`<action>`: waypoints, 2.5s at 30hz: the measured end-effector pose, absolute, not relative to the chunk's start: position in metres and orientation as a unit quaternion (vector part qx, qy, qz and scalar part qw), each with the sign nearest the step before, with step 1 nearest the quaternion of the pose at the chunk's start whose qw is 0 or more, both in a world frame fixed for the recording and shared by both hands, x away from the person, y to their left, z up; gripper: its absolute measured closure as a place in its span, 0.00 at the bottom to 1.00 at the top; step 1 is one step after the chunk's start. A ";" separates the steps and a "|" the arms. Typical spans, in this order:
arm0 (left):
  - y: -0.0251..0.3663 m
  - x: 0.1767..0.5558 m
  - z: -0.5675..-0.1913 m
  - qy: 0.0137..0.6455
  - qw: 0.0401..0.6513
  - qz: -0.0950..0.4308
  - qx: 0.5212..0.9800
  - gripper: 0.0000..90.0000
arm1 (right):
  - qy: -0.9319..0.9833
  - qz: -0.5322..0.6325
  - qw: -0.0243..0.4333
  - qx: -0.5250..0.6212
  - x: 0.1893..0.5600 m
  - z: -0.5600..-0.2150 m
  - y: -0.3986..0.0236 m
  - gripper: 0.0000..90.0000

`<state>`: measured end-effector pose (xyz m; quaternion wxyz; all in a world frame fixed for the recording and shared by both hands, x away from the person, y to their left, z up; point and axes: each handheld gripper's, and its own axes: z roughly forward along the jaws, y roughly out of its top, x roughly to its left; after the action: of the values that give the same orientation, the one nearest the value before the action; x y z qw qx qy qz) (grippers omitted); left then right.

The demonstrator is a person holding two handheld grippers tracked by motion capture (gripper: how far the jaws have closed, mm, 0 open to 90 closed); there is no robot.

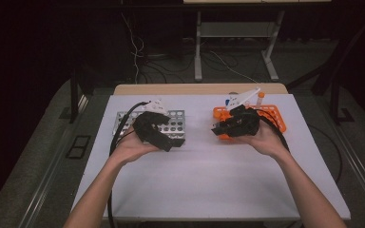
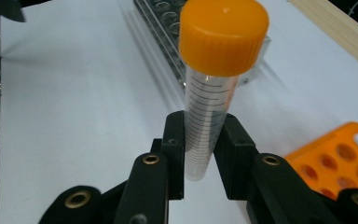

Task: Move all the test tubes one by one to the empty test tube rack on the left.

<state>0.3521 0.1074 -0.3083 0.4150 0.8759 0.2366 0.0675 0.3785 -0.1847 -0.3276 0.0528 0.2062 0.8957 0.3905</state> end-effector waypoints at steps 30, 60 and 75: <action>0.075 0.392 -0.290 0.145 0.367 -0.003 0.919 0.49 | 0.911 0.386 0.022 0.143 0.378 -0.344 -0.120 0.82; 0.067 0.414 -0.268 0.140 0.349 -0.001 0.927 0.77 | 0.885 0.417 0.026 0.207 0.381 -0.335 -0.159 0.67; 0.080 0.433 -0.258 0.173 0.342 0.034 0.923 0.77 | 0.869 0.427 0.033 0.250 0.363 -0.325 -0.208 0.45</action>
<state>0.4327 0.0799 -0.2580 0.3424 0.9229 0.1728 0.0341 0.3630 -0.2079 -0.3253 0.0327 0.2498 0.8685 0.4268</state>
